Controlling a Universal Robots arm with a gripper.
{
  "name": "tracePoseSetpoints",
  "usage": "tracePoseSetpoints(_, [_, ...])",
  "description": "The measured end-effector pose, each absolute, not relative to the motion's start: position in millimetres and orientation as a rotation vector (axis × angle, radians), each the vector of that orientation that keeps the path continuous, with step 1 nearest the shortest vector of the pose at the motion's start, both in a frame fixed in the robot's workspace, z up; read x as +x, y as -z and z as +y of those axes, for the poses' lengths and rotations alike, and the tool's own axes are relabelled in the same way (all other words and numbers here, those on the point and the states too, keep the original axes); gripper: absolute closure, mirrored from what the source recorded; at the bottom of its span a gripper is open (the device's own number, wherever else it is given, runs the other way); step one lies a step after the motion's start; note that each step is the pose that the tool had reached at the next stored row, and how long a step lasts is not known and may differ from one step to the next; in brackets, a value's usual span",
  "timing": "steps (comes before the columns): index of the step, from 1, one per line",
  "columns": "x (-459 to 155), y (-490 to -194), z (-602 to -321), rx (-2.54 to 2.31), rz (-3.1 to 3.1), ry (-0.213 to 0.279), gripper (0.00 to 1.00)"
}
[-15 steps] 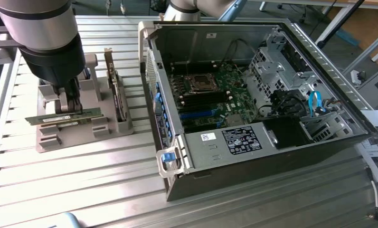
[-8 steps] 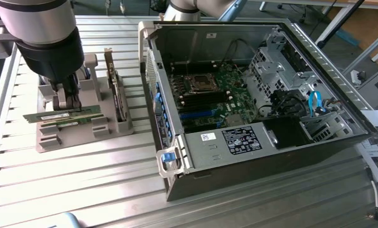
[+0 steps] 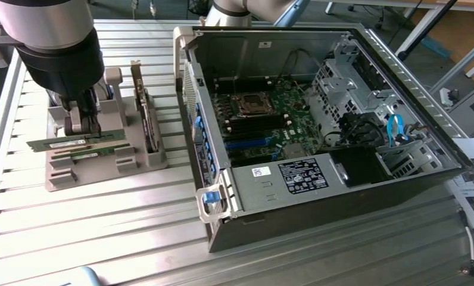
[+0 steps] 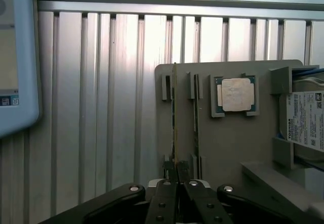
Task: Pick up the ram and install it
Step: 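Pick up the ram and move it above insertion slot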
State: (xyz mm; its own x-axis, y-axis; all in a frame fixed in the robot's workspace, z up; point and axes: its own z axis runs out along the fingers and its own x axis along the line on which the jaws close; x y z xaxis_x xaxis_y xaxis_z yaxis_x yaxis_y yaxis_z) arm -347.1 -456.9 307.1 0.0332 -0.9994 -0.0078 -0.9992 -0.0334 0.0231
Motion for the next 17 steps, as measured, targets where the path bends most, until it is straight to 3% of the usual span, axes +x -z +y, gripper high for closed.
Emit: tracePoseSetpoints(17, [-347.1,-326.5,-456.9,2.25,-2.176,0.033,0.88])
